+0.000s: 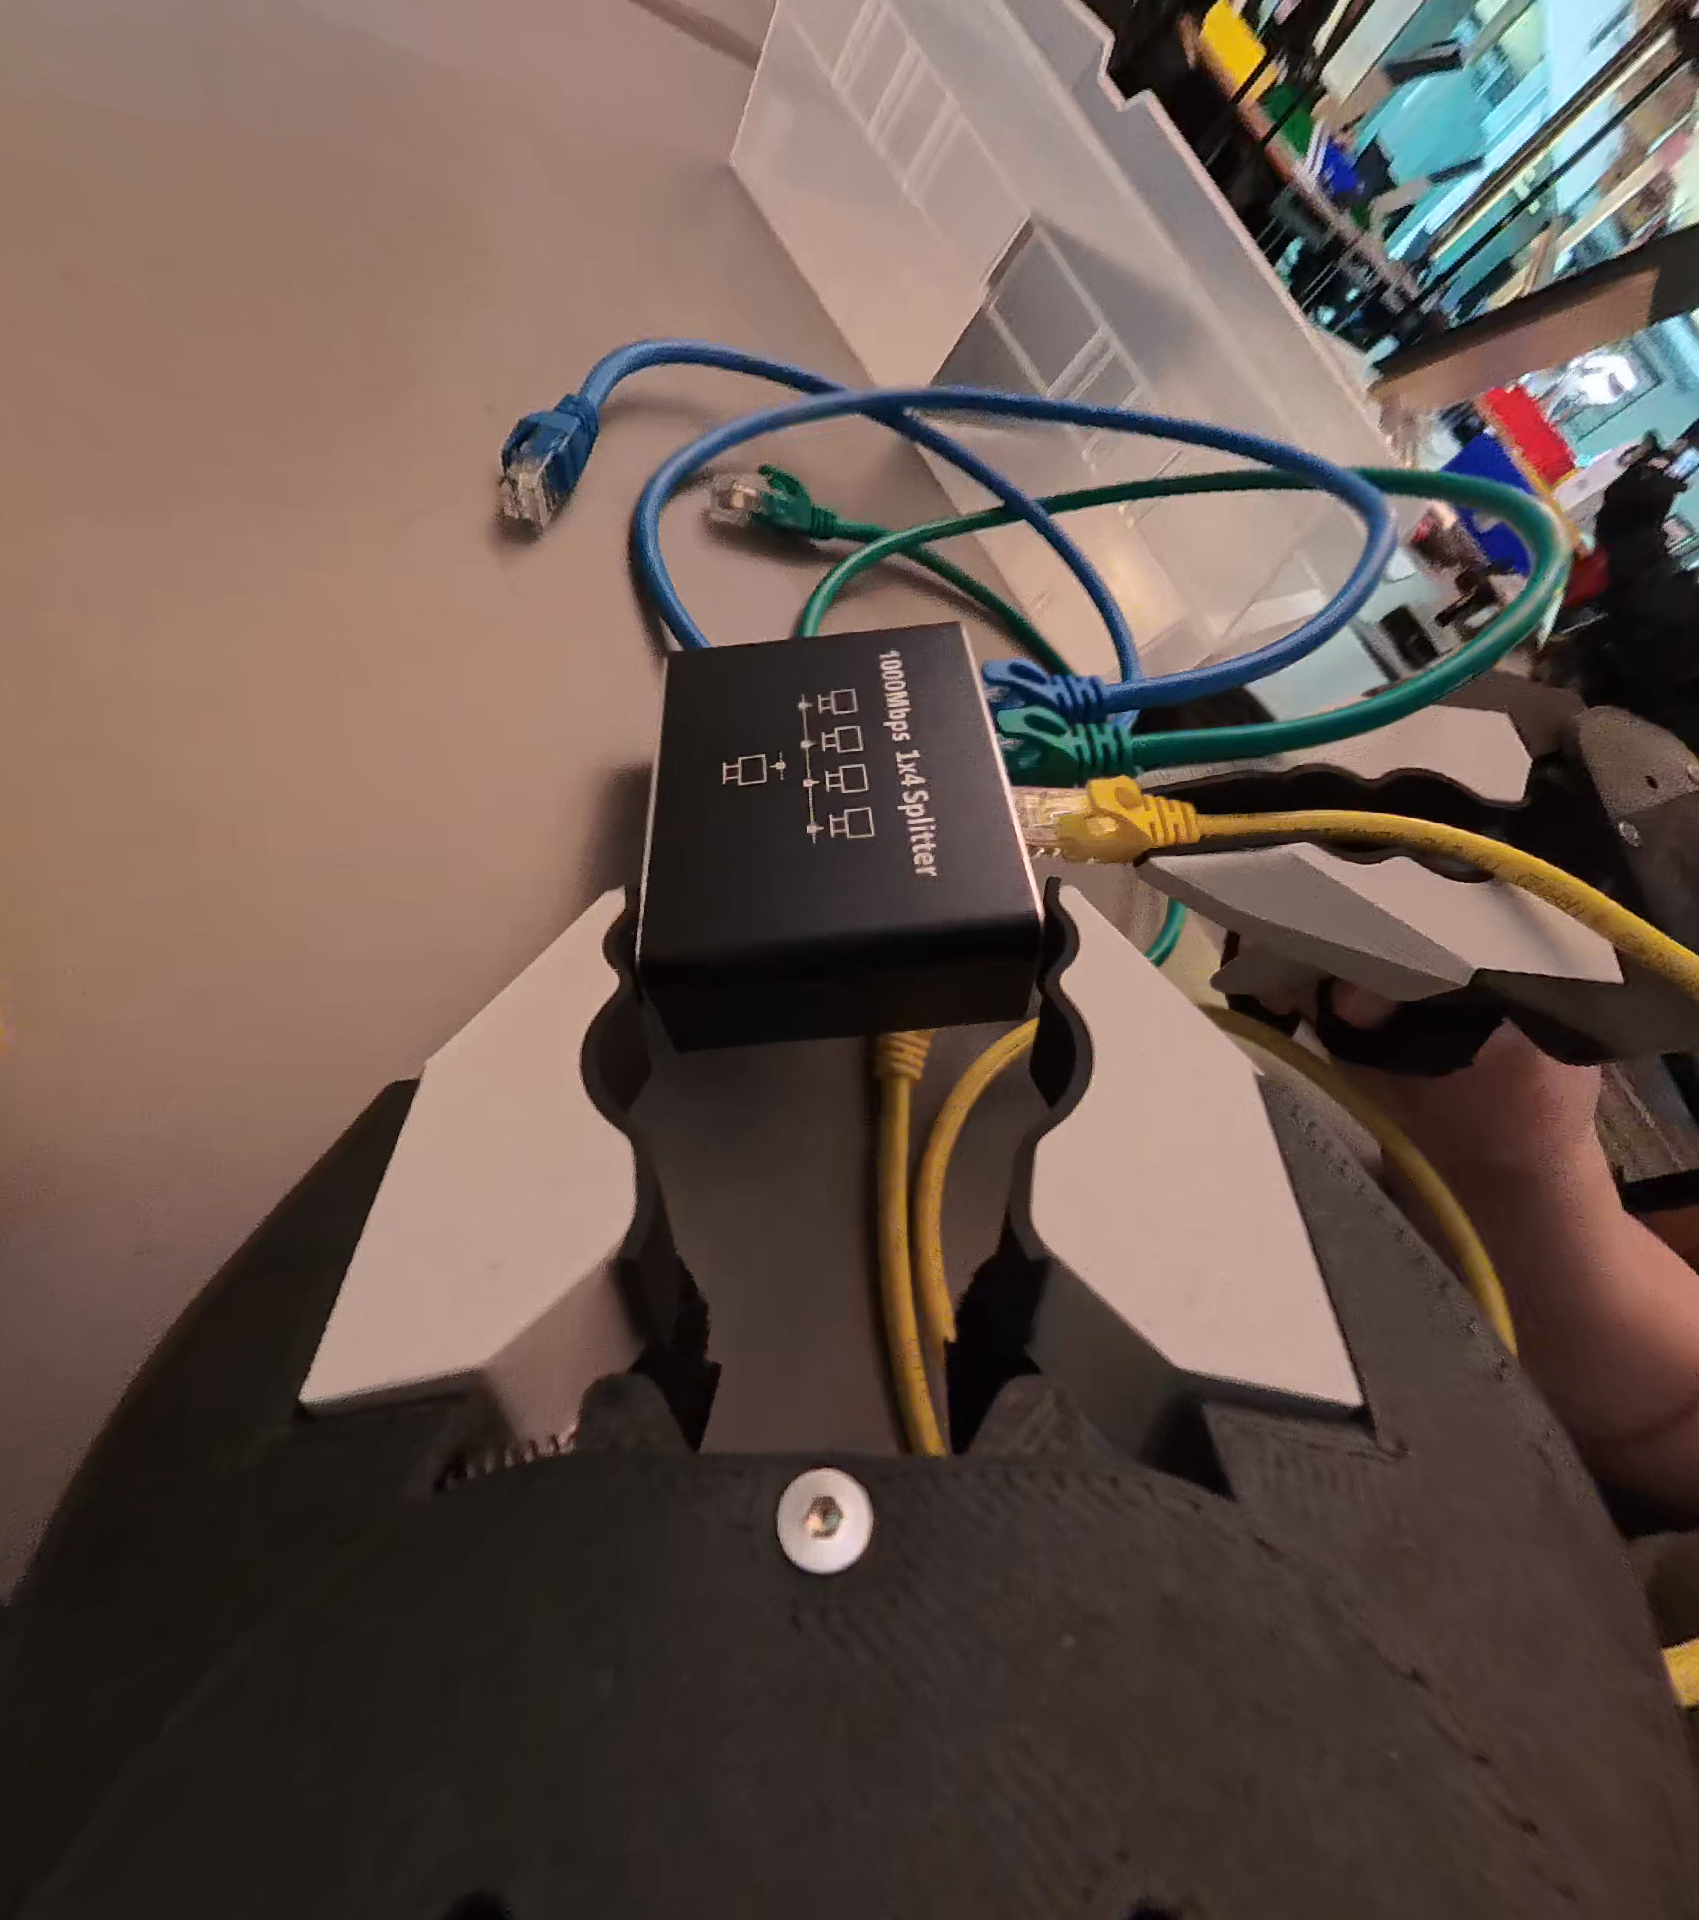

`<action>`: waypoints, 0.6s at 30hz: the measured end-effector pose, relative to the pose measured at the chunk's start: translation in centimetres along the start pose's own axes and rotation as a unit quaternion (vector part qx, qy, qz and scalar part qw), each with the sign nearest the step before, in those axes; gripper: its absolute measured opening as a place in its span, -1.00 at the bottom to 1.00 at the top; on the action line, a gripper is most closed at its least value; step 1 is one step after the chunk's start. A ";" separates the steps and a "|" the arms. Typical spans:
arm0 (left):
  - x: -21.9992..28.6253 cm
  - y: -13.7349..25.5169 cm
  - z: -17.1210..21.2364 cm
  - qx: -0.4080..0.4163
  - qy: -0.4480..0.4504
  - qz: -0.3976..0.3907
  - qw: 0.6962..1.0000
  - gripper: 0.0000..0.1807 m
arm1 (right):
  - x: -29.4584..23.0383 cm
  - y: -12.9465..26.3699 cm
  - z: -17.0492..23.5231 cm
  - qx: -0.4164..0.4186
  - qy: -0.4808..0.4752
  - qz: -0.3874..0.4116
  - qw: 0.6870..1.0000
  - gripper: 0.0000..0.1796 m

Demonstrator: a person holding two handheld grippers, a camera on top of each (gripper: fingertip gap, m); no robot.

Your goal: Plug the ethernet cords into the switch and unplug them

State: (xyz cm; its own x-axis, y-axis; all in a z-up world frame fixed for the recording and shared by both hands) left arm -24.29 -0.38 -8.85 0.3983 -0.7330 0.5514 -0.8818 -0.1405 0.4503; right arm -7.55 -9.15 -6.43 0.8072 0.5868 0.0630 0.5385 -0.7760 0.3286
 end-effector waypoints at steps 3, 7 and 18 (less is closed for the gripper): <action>0.6 0.4 0.0 0.040 0.005 0.011 0.999 -0.19 | -0.6 0.5 -1.0 0.003 0.039 0.027 0.999 -0.89; 1.9 1.2 -0.2 0.108 -0.007 0.011 0.994 -0.19 | -1.9 1.3 -2.4 0.016 0.119 0.081 0.989 -0.89; 5.7 3.8 -1.2 0.242 -0.079 0.023 0.967 -0.19 | -2.5 4.4 -5.6 0.075 0.083 0.047 0.993 -0.88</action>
State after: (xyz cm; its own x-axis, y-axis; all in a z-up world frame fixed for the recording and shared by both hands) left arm -25.06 -4.29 -3.18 0.3462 -0.8329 0.4317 -0.9278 -0.3722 0.0258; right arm -8.61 -12.74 0.09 0.8116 0.5299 0.2459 0.5017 -0.8479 0.1711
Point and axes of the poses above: each gripper's, where its closed fingertips meet, y back along the fingers, z out of its underside, x = y × z across the jaws, the point moved 10 cm from there along y, back along the fingers, and after that the axes turned 4 degrees about -x, right-handed, at the moved point
